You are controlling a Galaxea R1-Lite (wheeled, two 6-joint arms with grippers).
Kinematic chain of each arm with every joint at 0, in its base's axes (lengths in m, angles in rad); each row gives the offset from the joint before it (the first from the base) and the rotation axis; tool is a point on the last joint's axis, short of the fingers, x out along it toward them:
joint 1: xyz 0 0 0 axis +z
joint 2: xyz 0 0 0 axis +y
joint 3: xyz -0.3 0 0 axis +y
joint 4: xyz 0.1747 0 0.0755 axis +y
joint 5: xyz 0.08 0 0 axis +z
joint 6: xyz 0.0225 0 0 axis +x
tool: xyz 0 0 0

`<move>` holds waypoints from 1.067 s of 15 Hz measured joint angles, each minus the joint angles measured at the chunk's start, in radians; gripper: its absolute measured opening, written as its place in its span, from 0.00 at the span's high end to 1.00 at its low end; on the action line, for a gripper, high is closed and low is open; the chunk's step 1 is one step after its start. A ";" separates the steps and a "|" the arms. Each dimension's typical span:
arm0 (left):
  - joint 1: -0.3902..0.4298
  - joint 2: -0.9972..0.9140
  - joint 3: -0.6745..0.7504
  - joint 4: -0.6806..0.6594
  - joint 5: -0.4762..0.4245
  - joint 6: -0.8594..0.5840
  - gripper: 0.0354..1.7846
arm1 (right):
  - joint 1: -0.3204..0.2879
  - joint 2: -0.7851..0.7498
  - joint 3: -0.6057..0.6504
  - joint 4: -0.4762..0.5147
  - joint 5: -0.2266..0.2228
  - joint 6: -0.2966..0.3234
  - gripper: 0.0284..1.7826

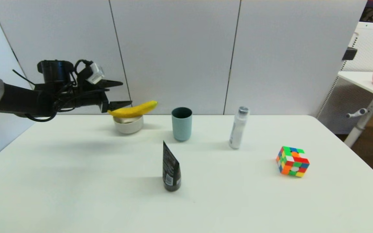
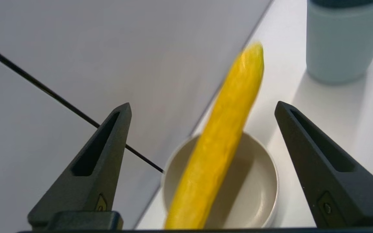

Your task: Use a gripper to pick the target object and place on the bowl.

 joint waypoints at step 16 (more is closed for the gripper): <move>-0.070 -0.927 0.340 0.298 0.834 -0.509 0.05 | 0.000 0.000 0.000 0.000 0.000 0.000 0.04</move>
